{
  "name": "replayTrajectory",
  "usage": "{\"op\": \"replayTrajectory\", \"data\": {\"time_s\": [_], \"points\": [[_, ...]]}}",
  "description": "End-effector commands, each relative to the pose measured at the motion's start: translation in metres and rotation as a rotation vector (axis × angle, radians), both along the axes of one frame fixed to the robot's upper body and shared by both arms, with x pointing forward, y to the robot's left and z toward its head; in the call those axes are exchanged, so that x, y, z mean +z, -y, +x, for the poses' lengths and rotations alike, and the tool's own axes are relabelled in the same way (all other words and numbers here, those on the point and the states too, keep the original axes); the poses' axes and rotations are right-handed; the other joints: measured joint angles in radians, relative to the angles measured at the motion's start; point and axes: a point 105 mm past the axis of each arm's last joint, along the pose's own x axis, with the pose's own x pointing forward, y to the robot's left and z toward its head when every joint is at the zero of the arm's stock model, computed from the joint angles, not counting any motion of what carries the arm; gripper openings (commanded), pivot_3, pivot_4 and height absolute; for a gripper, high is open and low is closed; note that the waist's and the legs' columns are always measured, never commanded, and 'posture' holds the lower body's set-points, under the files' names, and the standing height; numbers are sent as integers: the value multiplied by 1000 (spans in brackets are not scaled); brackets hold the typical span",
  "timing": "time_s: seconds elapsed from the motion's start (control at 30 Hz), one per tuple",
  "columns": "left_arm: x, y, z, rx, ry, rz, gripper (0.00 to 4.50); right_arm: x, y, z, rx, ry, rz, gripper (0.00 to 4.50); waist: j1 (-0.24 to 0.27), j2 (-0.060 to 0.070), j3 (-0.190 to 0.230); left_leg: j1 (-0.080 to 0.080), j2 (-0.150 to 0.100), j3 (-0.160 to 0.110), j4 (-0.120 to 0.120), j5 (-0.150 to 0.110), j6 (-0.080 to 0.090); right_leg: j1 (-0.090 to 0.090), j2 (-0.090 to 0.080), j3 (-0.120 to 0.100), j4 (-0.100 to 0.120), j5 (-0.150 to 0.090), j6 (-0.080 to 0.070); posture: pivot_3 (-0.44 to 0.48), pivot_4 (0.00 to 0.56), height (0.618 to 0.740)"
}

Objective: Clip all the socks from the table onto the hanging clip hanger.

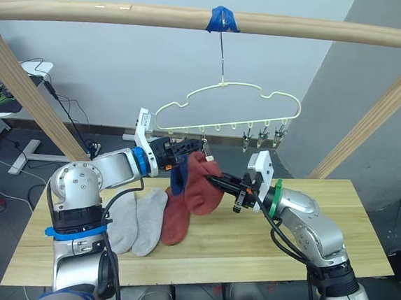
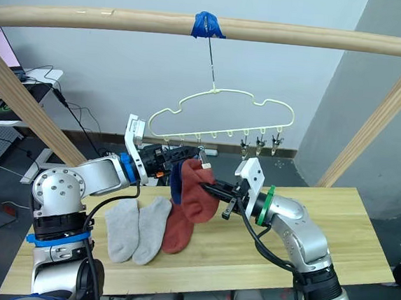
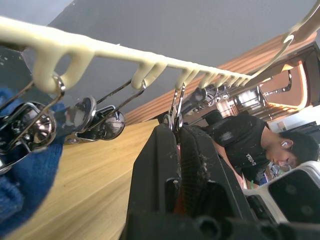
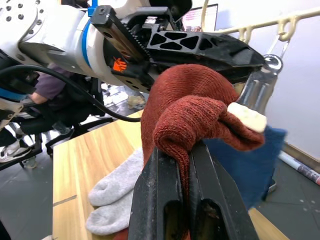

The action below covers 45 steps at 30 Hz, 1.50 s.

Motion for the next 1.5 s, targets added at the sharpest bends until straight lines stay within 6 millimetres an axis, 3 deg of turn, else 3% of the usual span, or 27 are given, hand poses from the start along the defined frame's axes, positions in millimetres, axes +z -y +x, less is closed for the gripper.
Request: {"op": "replayTrajectory", "data": {"time_s": [0.03,0.43,0.5,0.67,0.8,0.97,1.07,1.13,1.27,1.37,1.4,1.5], "points": [[13,3,-6,-32,72,-10,333,10,4,3,-14,53,24,20,0,0,0,0,0,0,0,0,0,0,0,0,0,0,0,-102,149,740],[15,0,-4,-20,75,-18,4073,2,7,9,-30,57,2,0,0,0,0,0,0,0,0,0,0,0,0,0,0,0,0,-96,151,740],[17,-3,-4,-8,91,-8,4464,-4,7,13,-50,51,-27,0,0,0,0,0,0,0,0,0,0,0,0,0,0,0,0,-89,149,740],[24,-10,-8,7,118,5,4464,-20,7,29,-122,41,-88,0,2,0,0,0,0,0,0,0,0,0,0,0,0,0,0,-79,146,740],[12,-14,-27,-17,200,198,4500,-32,11,45,-196,-10,-92,1089,1,0,0,0,0,1,-1,0,0,-1,0,1,0,0,0,-38,140,740],[21,-15,-45,-2,320,247,4500,-46,25,46,-234,-12,-155,2797,43,0,0,-1,0,0,-1,0,0,-1,0,0,-1,0,-2,17,143,740],[11,-11,-63,-52,360,338,4500,-51,36,46,-272,-10,-196,3947,59,0,0,-1,0,0,-1,0,0,-1,-1,0,-1,0,-1,32,146,740],[5,-13,-70,-52,382,369,4500,-52,44,49,-317,3,-222,4432,69,0,0,-1,0,1,-1,0,0,-1,-1,0,-1,-1,-1,56,152,740],[6,-22,-69,85,500,374,4500,-42,63,48,-411,57,-249,4432,88,1,1,-1,0,1,-1,0,0,-1,-1,0,-1,-2,-4,60,154,740],[-5,-33,-66,212,477,351,4500,-21,68,44,-513,134,-224,4432,96,2,1,0,0,1,-1,0,0,-1,-1,0,-1,-2,-5,46,145,740],[-10,-34,-65,232,499,423,4500,-18,70,44,-546,144,-226,4432,96,1,1,0,0,2,-1,0,0,-1,-1,1,-1,-2,-5,33,140,740],[-15,-21,-67,190,546,461,4500,-11,78,47,-636,193,-212,4432,101,1,1,0,0,1,-1,0,0,-1,-1,1,-1,-3,-5,7,134,740]]}}
